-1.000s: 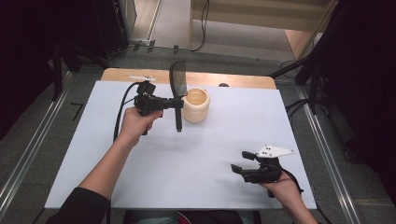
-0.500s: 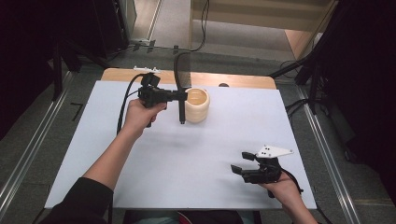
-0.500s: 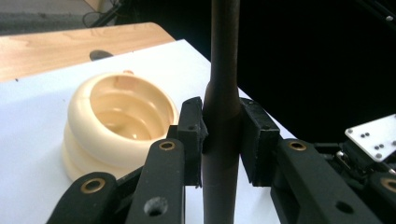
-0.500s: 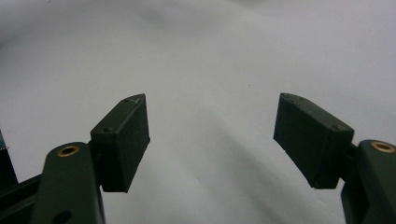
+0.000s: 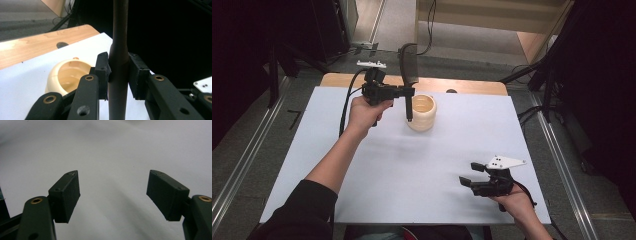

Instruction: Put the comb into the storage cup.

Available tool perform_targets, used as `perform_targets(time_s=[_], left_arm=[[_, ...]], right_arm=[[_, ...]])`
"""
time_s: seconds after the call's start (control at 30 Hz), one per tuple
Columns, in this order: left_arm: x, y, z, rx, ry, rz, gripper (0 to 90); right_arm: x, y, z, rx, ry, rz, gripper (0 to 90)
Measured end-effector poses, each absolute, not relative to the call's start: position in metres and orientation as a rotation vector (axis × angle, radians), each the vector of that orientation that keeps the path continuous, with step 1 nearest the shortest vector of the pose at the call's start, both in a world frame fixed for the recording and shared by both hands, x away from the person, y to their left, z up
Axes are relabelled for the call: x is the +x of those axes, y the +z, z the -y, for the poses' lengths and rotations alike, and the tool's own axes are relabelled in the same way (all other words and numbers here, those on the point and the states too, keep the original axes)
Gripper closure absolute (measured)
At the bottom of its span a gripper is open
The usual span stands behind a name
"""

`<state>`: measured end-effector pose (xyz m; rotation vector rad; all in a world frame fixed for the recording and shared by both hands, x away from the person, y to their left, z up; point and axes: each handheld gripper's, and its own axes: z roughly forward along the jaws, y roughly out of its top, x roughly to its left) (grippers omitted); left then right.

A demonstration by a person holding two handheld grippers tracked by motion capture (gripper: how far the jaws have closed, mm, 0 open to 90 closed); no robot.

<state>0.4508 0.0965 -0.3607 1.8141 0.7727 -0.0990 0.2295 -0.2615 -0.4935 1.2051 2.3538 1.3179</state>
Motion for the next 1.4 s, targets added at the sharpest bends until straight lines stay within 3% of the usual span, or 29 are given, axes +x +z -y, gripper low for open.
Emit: perform_targets(time_s=[0.6, 1.4], left_arm=[[0.468, -0.355, -0.082, 1.779, 0.061, -0.869, 72.8], [0.492, -0.368, -0.057, 1.721, 0.171, -0.887, 72.9]], right_arm=[[0.231, -0.491, 0.264, 1.209, 1.319, -2.335, 24.8], [0.231, -0.49, 0.264, 1.208, 1.324, -2.321, 24.8]])
